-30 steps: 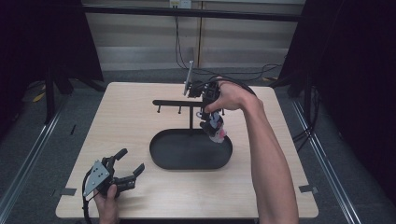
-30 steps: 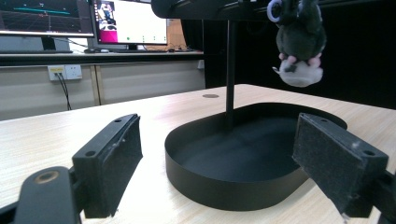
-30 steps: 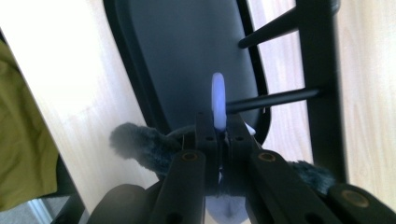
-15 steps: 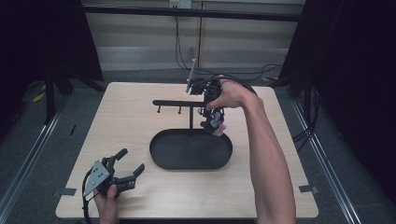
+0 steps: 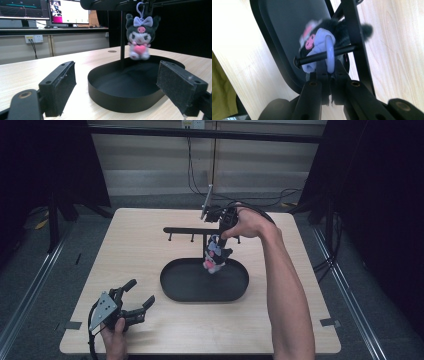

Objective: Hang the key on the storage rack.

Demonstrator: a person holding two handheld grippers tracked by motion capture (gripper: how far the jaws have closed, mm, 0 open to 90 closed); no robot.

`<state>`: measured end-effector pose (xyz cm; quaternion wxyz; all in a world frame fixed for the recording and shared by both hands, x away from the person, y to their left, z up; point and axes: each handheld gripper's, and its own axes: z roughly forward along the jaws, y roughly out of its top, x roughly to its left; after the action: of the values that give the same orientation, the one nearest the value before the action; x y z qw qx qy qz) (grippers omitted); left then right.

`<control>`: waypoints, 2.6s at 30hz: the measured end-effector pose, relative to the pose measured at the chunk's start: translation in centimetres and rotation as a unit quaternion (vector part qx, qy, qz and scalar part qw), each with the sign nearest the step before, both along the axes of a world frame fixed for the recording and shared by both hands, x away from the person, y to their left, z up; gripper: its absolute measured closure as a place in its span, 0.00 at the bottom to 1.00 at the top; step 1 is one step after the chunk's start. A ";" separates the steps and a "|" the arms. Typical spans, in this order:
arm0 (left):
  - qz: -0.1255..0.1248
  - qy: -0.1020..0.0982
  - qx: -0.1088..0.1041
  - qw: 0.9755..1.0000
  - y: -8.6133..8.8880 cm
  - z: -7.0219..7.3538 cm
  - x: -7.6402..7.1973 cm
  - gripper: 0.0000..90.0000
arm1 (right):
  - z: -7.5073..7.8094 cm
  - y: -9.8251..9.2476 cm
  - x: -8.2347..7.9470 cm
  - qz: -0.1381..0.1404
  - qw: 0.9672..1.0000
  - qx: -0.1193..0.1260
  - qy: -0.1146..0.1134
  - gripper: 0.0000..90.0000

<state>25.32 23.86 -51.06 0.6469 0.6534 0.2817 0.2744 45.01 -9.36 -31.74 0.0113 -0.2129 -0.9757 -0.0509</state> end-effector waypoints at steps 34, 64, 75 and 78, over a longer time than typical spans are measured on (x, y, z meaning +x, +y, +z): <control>0.000 0.003 0.004 1.000 0.1 0.0 0.0 0.17 | 0.6 -1.9 -2.8 -0.038 0.997 0.068 -0.011 0.44; 0.000 0.001 0.001 1.000 0.0 0.0 0.0 0.17 | -1.9 -3.9 -10.8 -0.114 0.969 0.194 -0.098 0.24; 0.000 0.001 0.001 1.000 0.0 0.0 0.0 0.17 | -5.8 -6.1 -14.1 -0.147 0.935 0.286 -0.151 0.16; 0.000 0.002 0.002 1.000 0.0 0.0 0.0 0.17 | -6.9 -6.7 -15.2 -0.157 0.916 0.319 -0.184 0.16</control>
<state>25.30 23.88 -51.06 0.6453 0.6548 0.2824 0.2738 29.84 -16.07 -38.63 -0.1097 -0.3357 -0.8465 -0.3985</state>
